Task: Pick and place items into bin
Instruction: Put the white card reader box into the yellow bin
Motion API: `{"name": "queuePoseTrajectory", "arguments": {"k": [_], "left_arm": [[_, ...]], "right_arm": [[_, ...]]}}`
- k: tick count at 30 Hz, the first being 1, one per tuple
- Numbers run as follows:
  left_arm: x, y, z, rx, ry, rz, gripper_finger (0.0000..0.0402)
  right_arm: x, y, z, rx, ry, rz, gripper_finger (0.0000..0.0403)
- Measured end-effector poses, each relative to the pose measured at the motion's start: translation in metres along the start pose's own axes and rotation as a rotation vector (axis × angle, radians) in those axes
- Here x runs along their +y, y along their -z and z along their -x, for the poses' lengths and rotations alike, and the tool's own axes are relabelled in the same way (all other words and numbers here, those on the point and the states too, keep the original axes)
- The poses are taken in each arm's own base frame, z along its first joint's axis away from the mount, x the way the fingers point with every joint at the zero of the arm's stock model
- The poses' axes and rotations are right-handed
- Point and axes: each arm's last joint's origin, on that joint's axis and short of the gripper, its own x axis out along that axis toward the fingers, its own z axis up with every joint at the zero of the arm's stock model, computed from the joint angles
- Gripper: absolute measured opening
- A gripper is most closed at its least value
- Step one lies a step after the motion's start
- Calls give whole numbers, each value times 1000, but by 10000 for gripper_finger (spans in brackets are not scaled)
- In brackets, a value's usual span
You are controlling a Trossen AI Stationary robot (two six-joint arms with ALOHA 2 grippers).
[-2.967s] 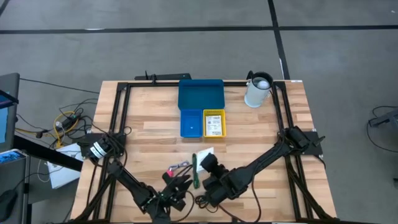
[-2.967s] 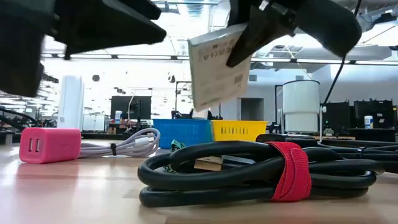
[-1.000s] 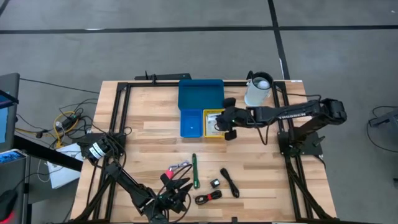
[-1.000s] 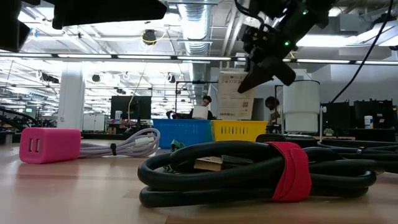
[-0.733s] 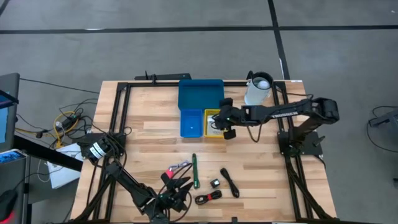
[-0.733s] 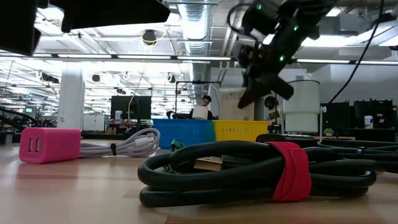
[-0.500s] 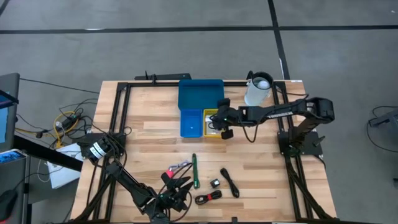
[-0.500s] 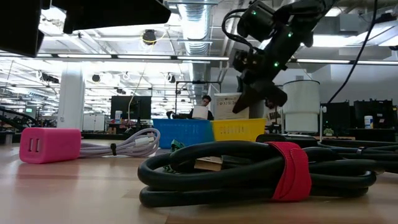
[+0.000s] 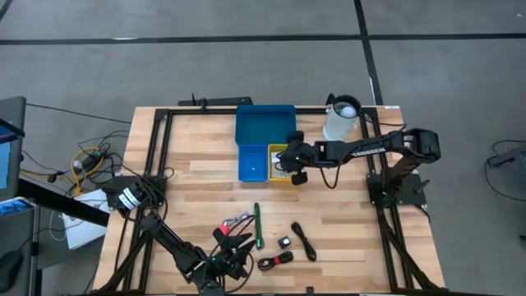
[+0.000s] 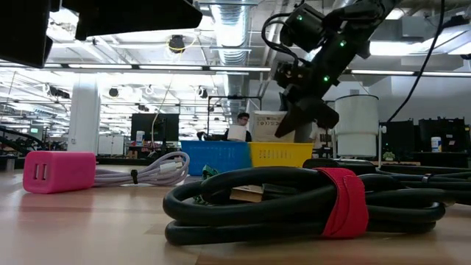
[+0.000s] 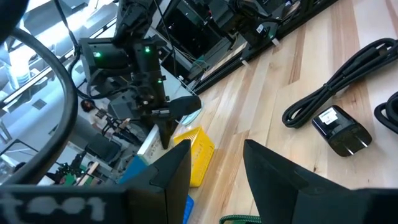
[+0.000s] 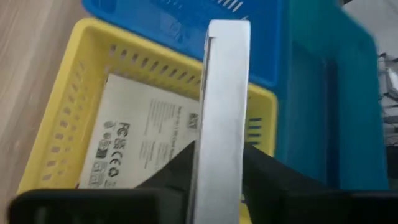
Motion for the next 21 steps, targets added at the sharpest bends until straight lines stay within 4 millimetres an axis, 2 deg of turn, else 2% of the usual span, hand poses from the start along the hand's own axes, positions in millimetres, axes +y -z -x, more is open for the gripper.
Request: {"name": "queuePoseTrajectory", "arguments": {"k": [6, 13, 21], "left_arm": [[0, 0, 0, 0, 1, 12, 141], [0, 0, 0, 0, 1, 20, 141], [0, 0, 0, 0, 1, 21, 142]], "right_arm": [[1, 1, 0, 6, -10, 0, 149], [3, 0, 1, 10, -18, -18, 179], [16, -8, 5, -12, -37, 4, 212]]}}
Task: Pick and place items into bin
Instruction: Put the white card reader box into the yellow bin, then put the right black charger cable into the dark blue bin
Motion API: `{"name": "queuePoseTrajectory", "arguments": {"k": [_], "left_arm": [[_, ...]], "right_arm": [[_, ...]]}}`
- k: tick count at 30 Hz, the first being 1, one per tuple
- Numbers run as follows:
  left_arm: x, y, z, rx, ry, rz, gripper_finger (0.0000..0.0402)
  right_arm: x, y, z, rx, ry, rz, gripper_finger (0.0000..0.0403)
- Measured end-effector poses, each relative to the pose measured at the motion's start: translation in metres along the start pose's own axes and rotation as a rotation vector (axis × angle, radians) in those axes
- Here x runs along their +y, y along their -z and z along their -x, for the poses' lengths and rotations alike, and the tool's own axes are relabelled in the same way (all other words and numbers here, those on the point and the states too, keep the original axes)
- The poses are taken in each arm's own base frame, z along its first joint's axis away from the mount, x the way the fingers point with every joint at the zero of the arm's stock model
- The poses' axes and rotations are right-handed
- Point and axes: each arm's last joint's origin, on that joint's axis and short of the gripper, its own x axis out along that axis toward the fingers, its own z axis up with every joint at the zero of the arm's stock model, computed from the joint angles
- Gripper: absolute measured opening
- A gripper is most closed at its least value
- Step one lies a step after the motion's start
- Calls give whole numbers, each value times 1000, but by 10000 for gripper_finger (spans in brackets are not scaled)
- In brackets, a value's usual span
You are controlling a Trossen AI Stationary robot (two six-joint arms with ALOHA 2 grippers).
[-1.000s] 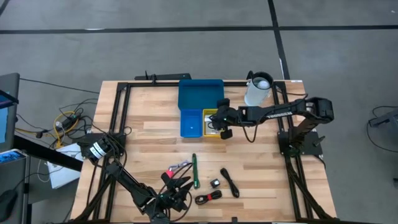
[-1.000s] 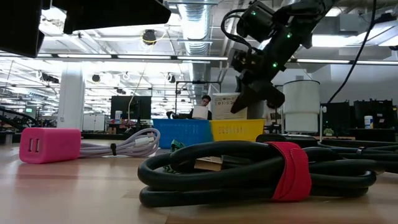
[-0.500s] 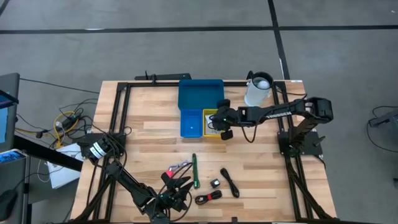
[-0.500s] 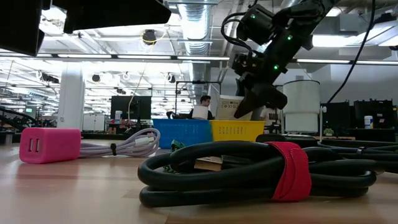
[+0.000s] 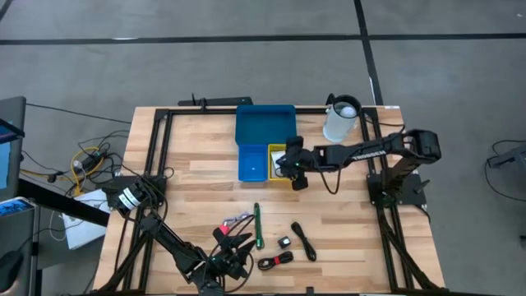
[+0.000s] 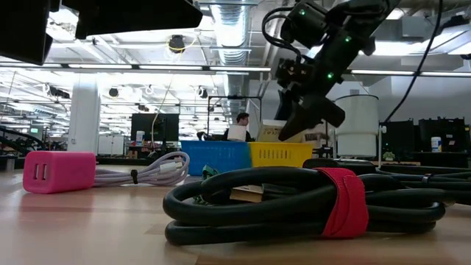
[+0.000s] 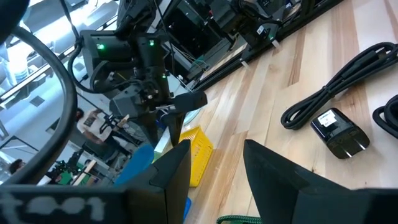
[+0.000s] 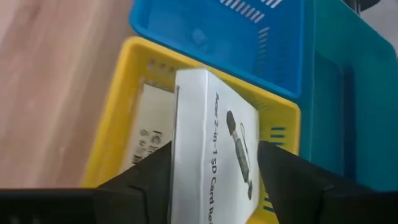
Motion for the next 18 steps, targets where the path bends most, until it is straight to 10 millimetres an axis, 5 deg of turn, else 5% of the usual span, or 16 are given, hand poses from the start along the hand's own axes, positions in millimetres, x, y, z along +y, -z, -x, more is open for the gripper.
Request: {"name": "queuePoseTrajectory", "arguments": {"k": [18], "left_arm": [[0, 0, 0, 0, 0, 17, 141]], "right_arm": [[22, -31, 24, 12, -47, 7, 240]]}}
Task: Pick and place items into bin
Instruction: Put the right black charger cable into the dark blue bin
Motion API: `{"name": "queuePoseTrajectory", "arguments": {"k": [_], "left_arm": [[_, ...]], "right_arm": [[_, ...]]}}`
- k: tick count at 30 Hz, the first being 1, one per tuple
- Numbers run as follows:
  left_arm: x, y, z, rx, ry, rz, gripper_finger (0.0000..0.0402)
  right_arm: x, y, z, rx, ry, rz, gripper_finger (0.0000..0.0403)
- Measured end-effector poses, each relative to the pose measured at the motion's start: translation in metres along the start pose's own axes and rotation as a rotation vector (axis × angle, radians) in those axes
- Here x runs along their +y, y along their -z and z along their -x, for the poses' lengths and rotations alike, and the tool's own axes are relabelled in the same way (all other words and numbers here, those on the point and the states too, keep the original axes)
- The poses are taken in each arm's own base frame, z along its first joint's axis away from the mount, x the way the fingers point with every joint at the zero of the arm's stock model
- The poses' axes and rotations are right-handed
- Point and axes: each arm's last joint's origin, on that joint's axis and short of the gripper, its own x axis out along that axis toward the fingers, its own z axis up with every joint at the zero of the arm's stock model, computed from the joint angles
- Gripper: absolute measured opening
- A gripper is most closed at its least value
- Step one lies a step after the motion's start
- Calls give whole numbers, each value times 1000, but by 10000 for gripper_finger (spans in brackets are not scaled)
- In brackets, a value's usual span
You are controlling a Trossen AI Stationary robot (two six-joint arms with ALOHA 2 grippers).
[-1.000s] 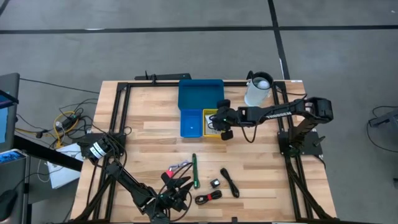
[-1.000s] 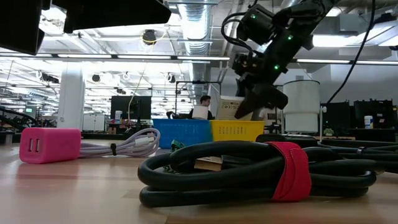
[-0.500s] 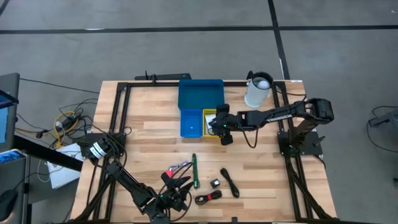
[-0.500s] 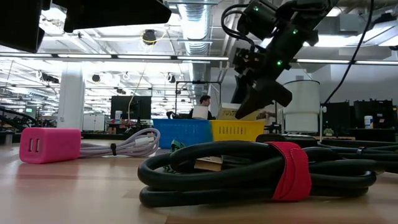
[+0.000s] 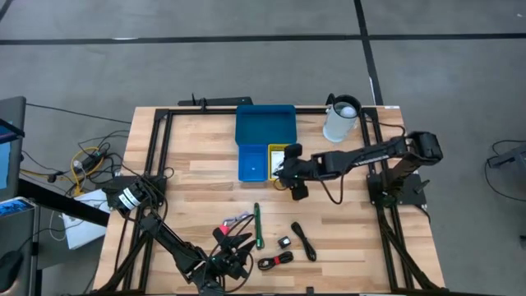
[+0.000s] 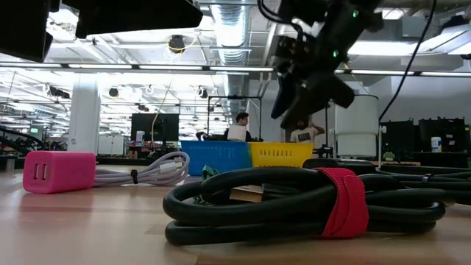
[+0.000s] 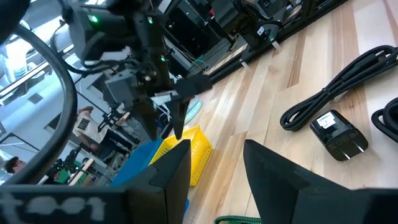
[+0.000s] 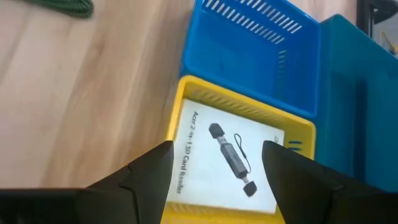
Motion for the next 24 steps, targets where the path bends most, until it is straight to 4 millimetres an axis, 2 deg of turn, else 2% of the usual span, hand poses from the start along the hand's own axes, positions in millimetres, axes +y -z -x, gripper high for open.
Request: {"name": "queuePoseTrajectory", "arguments": {"k": [6, 13, 20, 24], "left_arm": [[0, 0, 0, 0, 0, 1, 141], [-1, -1, 2, -9, 21, 48, 141], [2, -5, 10, -12, -26, 135, 141], [21, -24, 13, -24, -15, 216, 141]], "right_arm": [[15, -20, 27, 64, -55, -27, 240], [61, -34, 67, 159, -146, -116, 240], [107, -39, 99, 175, -183, -372, 240], [128, -41, 111, 156, -204, -537, 240]]}}
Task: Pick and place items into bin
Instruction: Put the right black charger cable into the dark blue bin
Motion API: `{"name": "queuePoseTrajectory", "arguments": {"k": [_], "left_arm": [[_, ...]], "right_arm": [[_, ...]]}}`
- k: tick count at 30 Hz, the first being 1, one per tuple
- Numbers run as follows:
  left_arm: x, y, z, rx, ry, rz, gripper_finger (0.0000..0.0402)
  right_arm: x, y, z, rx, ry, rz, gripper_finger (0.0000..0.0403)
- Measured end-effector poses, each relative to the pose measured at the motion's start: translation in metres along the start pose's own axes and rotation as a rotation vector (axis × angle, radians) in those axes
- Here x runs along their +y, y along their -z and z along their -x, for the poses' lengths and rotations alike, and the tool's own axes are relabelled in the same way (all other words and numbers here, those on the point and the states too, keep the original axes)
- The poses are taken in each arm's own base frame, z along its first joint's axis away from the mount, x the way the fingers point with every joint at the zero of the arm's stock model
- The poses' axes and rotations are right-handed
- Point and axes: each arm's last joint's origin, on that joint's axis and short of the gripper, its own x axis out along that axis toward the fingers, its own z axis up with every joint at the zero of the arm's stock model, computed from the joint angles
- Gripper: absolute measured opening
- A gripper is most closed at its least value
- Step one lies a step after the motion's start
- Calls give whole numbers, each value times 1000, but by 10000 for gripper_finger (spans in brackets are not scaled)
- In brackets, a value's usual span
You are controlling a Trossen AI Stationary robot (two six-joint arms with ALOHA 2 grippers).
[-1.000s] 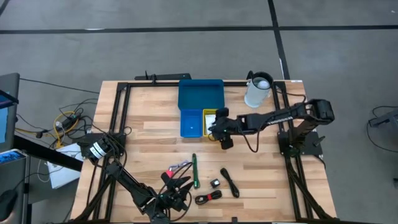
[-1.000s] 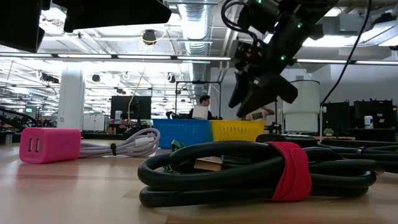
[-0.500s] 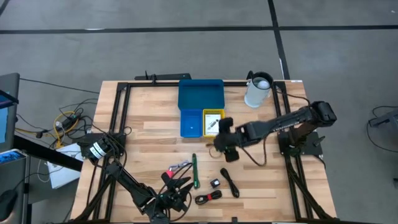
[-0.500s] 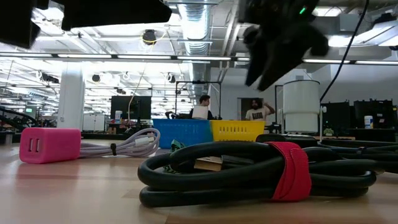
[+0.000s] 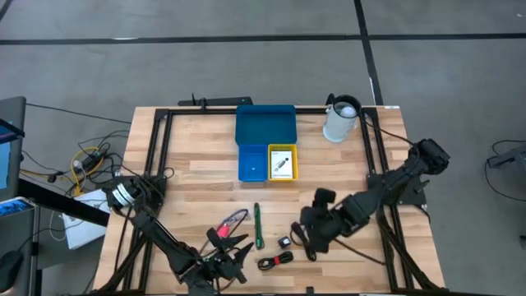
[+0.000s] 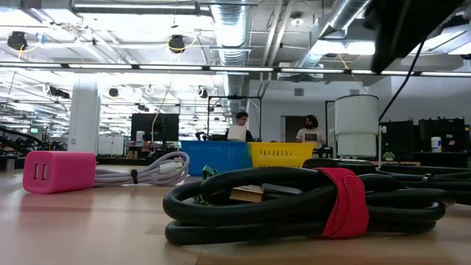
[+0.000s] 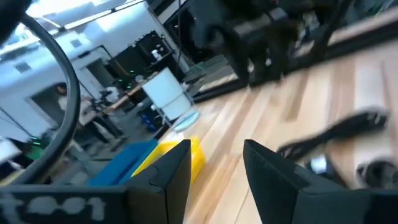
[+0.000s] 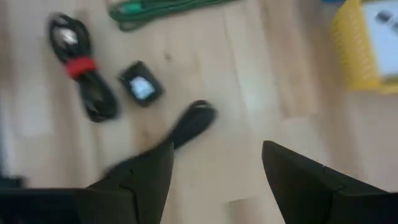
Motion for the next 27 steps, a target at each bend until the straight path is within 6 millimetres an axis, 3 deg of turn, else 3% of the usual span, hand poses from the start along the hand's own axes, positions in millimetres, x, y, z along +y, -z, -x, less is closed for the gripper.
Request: {"name": "queuePoseTrajectory", "arguments": {"k": [8, 14, 17, 21, 27], "left_arm": [[56, -44, -4, -7, 170, 46, 141], [118, -36, -37, 262, 410, 82, 141], [140, -23, -51, 412, 418, 83, 141], [151, -7, -61, 463, 389, 75, 141], [144, 10, -60, 503, 495, 114, 141]], "right_arm": [[29, 20, 4, -119, -40, -188, 240], [34, 28, 4, -151, -32, -325, 240], [35, 30, 2, -155, -41, -403, 240], [32, 36, -7, -139, -27, -503, 240], [38, 41, -33, -75, -4, -561, 240]]}}
